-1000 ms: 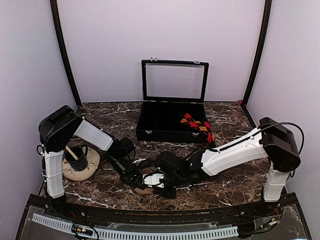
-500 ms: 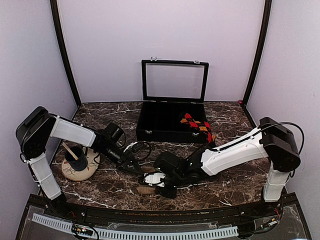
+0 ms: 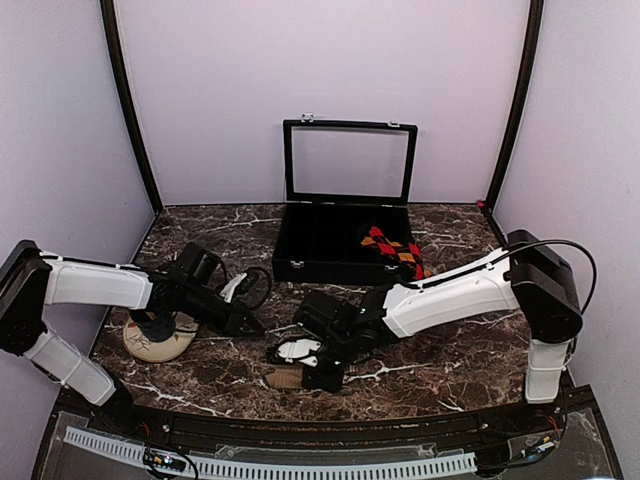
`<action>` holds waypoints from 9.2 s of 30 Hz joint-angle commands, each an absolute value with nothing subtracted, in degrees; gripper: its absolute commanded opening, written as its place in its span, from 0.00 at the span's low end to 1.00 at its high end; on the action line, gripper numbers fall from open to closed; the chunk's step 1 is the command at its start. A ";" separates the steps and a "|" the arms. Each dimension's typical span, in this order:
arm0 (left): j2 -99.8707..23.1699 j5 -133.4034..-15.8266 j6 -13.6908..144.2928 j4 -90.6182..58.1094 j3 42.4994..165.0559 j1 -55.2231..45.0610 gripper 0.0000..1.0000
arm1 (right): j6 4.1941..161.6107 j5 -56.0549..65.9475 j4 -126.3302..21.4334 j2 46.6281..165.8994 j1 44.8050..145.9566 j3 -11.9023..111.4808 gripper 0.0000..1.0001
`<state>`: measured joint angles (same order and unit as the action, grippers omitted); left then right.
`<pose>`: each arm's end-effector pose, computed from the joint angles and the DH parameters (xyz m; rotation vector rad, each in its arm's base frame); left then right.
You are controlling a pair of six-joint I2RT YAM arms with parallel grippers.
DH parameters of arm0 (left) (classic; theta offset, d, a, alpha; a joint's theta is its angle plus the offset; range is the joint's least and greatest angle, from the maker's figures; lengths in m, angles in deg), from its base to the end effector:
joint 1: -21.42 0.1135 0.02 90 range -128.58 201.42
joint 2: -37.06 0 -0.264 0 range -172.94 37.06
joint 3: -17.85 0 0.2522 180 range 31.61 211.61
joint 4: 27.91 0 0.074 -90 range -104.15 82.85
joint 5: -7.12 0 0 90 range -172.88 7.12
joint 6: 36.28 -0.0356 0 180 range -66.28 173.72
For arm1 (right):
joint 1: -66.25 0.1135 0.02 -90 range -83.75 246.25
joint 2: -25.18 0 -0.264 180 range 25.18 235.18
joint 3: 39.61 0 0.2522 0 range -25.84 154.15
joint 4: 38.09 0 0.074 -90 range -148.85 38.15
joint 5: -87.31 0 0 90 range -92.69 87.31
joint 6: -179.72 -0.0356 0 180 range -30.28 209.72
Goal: Roll the socks
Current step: Roll the sock at the center of the board.
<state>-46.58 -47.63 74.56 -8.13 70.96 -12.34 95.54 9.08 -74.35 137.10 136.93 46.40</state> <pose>0.2162 -0.1692 0.1684 0.5810 2.5163 -1.1490 0.1242 0.3763 0.1520 -1.7744 2.1363 0.6104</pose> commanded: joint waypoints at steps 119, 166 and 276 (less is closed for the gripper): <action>-60.33 -75.66 57.65 -3.74 76.95 -47.32 0.00 | 95.88 45.37 -95.91 149.92 120.60 59.83 0.29; -61.05 -65.19 60.94 -19.93 75.56 -45.11 0.00 | 89.72 47.17 -85.87 155.17 122.50 65.40 0.19; -85.69 -10.83 61.28 -10.97 90.48 -27.80 0.00 | 101.05 0.96 -58.63 121.54 138.42 24.67 0.43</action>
<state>-84.39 -10.65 63.83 -15.17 92.25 -27.64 100.20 0.27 -61.37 120.03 138.04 22.60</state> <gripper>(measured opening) 0.045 0.439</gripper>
